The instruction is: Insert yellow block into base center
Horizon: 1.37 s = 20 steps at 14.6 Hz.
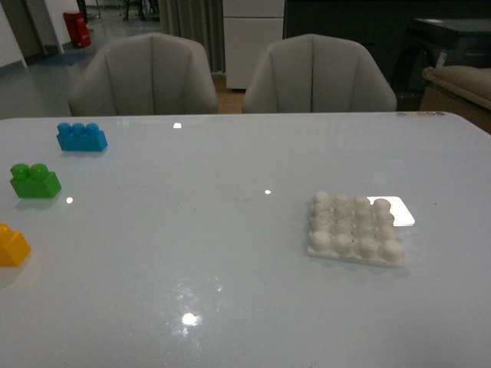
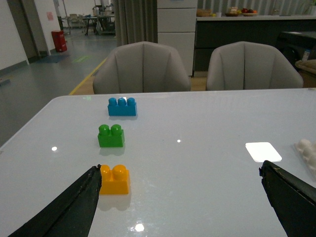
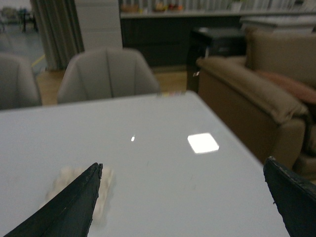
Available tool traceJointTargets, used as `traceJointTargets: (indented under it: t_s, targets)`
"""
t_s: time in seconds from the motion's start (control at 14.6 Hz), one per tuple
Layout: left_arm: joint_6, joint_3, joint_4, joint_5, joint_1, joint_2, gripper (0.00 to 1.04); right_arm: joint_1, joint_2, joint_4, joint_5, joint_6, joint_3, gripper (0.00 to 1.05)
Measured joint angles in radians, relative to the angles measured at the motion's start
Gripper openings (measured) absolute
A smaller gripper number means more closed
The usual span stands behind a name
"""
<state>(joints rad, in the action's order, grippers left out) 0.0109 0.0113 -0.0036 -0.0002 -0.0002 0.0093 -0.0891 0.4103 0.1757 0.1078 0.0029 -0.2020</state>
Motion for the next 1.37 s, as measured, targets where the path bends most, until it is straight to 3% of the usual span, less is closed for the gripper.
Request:
traceJointTargets:
  t_s: [0.14, 0.55, 0.89, 1.37]
  targets:
    - [0.0, 0.0, 0.0, 0.0, 0.0, 0.0, 0.98, -0.035, 0.37, 0.245, -0.054, -0.032, -0.228, 0.98]
    - [0.0, 0.0, 0.0, 0.0, 0.0, 0.0, 0.98, 0.054, 1.324, 0.0, -0.018, -0.032, -0.813, 0.98]
    - [0.0, 0.0, 0.0, 0.0, 0.0, 0.0, 0.98, 0.14, 1.649, -0.158, -0.037, 0.027, -0.924, 0.98]
    - [0.0, 0.0, 0.0, 0.0, 0.0, 0.0, 0.98, 0.182, 1.783, -0.204, -0.107, 0.167, -1.069, 0.98]
